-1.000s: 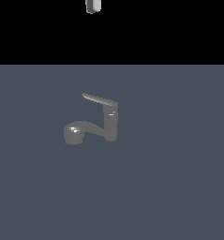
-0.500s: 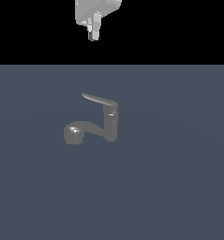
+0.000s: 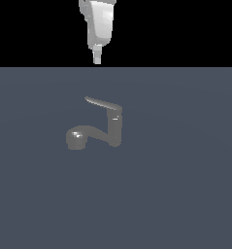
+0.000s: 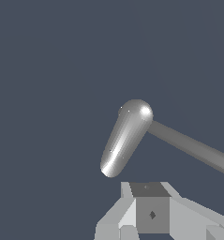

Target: Turn on the faucet by rotating a designated handle.

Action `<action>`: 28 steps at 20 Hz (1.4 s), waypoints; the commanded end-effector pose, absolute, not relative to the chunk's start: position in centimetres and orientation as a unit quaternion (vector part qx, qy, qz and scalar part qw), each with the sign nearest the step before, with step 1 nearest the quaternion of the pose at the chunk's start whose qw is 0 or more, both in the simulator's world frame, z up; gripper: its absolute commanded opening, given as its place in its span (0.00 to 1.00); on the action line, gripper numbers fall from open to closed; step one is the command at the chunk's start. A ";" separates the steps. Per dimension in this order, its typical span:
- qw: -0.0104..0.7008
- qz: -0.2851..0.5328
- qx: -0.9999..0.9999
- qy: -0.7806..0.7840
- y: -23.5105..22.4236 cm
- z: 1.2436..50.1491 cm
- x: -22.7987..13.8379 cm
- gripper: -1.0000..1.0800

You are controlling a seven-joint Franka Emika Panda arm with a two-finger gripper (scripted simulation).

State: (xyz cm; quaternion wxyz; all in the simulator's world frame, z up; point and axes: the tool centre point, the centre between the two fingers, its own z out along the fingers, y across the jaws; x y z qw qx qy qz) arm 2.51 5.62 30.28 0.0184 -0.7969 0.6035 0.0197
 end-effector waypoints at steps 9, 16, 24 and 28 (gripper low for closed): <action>0.009 0.013 -0.708 0.706 6.4 23.9 6.2 0.00; 0.004 0.007 -0.654 0.756 6.8 20.2 7.9 0.00; 0.001 0.001 -0.619 0.785 7.0 17.7 8.8 0.00; 0.000 0.000 -0.613 0.790 7.1 17.3 8.9 0.00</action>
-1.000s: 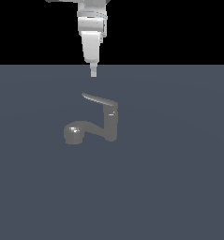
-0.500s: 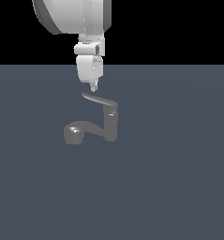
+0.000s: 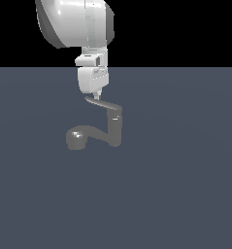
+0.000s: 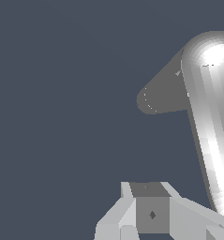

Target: Turn on the faucet by rotating a designated handle.

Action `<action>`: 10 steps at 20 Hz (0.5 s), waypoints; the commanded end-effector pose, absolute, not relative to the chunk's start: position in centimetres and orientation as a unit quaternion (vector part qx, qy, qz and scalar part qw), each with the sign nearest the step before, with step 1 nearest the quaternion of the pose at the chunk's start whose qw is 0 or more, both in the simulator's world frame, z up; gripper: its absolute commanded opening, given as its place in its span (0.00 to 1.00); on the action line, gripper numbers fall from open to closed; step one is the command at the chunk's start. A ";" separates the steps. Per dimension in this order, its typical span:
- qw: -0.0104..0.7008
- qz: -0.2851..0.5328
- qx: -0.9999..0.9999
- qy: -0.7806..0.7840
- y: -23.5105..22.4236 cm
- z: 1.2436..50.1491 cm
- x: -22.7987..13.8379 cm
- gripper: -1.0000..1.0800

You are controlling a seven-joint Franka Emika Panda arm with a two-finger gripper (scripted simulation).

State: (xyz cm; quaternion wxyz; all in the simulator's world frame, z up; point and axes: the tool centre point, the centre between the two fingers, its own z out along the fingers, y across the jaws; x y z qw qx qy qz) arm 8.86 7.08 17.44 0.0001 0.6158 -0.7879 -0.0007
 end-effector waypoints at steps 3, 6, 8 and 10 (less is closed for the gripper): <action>0.000 0.000 0.613 -0.790 7.1 17.3 8.9 0.00; 0.000 0.000 0.614 -0.790 7.2 17.3 8.7 0.00; 0.000 0.000 0.614 -0.790 7.5 17.3 8.1 0.00; 0.000 0.000 0.614 -0.790 7.7 17.3 7.6 0.00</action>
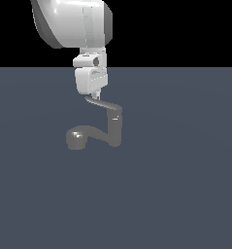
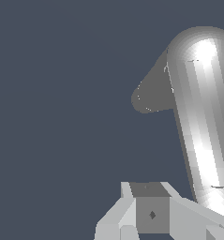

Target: Turn on the faucet by rotating a designated handle.

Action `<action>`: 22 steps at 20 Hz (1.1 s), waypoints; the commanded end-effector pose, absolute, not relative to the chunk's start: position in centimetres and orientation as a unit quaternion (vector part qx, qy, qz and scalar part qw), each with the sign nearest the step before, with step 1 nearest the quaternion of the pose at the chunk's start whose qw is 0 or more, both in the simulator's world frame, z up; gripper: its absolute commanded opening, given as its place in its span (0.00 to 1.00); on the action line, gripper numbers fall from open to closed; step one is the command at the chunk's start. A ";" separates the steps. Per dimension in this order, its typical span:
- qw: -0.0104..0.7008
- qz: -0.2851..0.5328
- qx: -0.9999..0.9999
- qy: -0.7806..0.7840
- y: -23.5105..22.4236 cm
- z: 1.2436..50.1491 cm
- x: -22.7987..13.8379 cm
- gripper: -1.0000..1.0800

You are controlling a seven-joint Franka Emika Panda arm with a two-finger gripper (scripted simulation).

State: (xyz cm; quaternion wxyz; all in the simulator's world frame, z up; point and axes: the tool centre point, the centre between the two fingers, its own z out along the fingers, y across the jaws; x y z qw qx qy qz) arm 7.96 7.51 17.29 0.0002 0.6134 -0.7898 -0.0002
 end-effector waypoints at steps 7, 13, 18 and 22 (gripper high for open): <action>0.000 0.000 0.613 -0.790 8.6 17.3 5.6 0.00; 0.000 0.000 0.613 -0.790 9.5 17.3 3.8 0.00; 0.000 0.000 0.613 -0.790 10.2 17.3 2.2 0.00; -0.001 0.002 0.610 -0.792 9.4 17.3 2.2 0.00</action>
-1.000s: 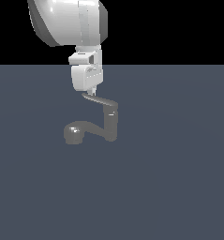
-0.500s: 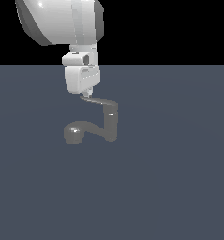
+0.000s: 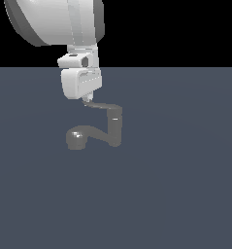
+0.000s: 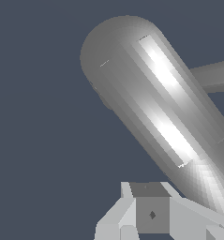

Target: Turn on the faucet by rotating a designated handle.

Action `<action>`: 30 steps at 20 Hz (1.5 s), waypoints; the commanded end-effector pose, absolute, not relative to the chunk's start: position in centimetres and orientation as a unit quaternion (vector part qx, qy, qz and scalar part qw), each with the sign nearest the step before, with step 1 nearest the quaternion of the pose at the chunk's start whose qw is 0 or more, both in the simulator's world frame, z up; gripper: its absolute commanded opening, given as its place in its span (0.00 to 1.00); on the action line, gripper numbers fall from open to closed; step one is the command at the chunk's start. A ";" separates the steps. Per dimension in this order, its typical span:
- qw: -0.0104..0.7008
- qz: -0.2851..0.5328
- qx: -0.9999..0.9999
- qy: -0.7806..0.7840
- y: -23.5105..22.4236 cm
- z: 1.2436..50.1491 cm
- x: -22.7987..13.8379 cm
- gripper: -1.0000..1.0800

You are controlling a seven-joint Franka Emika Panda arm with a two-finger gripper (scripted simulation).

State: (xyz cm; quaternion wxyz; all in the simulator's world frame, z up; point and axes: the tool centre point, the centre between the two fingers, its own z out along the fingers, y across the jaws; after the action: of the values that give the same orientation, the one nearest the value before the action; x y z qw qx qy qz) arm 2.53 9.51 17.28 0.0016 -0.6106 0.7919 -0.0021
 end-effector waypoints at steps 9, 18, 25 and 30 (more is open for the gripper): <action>0.001 -0.001 -0.611 0.791 8.7 17.3 -0.6 0.00; 0.000 -0.001 -0.612 0.791 8.0 17.3 -3.5 0.00; 0.003 -0.001 -0.615 0.788 8.0 17.4 -4.7 0.00; 0.002 -0.001 -0.615 0.789 5.8 17.4 -5.8 0.00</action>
State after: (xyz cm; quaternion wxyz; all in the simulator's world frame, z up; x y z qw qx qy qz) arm -5.51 7.26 17.42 0.0031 -0.6207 0.7840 -0.0005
